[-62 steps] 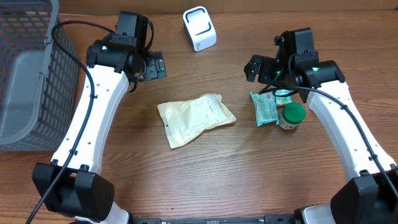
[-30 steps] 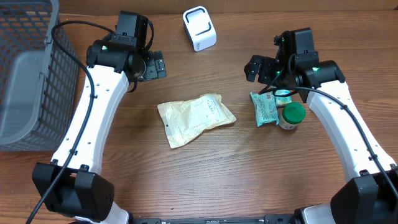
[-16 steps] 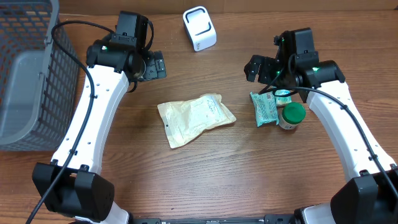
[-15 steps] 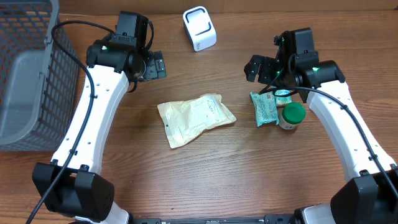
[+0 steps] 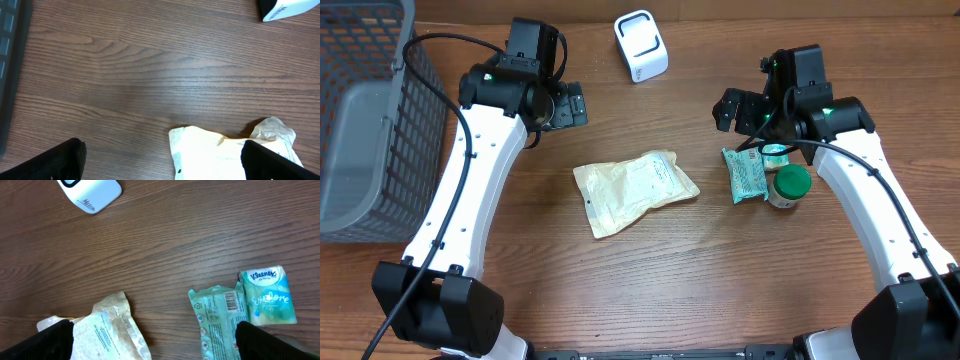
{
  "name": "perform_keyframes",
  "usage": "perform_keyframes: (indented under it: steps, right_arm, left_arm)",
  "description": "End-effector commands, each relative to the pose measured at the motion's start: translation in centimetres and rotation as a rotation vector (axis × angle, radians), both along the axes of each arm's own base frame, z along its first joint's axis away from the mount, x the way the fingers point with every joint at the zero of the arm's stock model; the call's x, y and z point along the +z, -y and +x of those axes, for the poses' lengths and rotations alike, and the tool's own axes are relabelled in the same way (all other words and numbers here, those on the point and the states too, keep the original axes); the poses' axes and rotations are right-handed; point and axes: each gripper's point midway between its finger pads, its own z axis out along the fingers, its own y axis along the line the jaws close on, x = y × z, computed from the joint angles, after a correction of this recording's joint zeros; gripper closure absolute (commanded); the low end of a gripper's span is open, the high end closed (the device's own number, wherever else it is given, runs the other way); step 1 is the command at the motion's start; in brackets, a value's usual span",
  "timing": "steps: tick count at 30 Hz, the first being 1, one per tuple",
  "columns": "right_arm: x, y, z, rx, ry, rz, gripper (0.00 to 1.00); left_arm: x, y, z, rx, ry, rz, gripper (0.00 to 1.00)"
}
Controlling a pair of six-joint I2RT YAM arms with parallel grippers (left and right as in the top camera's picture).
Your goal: Scan the item barcode
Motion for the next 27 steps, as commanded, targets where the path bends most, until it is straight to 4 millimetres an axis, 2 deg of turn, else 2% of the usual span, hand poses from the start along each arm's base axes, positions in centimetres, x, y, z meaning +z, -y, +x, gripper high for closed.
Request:
perform_keyframes:
  steps: [1, 6, 13, 19, 22, 27]
  right_arm:
    - [0.6, 0.1, 0.3, -0.002, 0.021, -0.005, 0.0]
    - [0.6, 0.1, 0.3, -0.002, 0.021, -0.005, 0.0]
    - [0.6, 0.1, 0.3, -0.002, 0.021, -0.005, 0.0]
    - [0.6, 0.1, 0.3, -0.002, 0.021, -0.005, 0.0]
    - [0.6, 0.1, 0.3, -0.002, 0.021, -0.005, 0.0]
    - [0.6, 0.1, 0.3, -0.002, 0.021, -0.005, 0.0]
  left_arm:
    - [1.1, 0.1, 0.2, -0.013, 0.029, 0.009, 0.0]
    - [2.5, 0.0, -0.2, -0.014, 0.064, 0.001, 0.0]
    - [7.8, -0.5, -2.1, -0.01, 0.2, -0.027, 0.0]
    - [14.9, -2.4, -5.9, 0.021, 0.395, -0.063, 0.0]
    - [17.9, -4.4, -8.2, 0.067, 0.491, -0.07, 0.0]
    - [22.7, -8.6, -13.1, 0.187, 0.661, -0.057, 0.0]
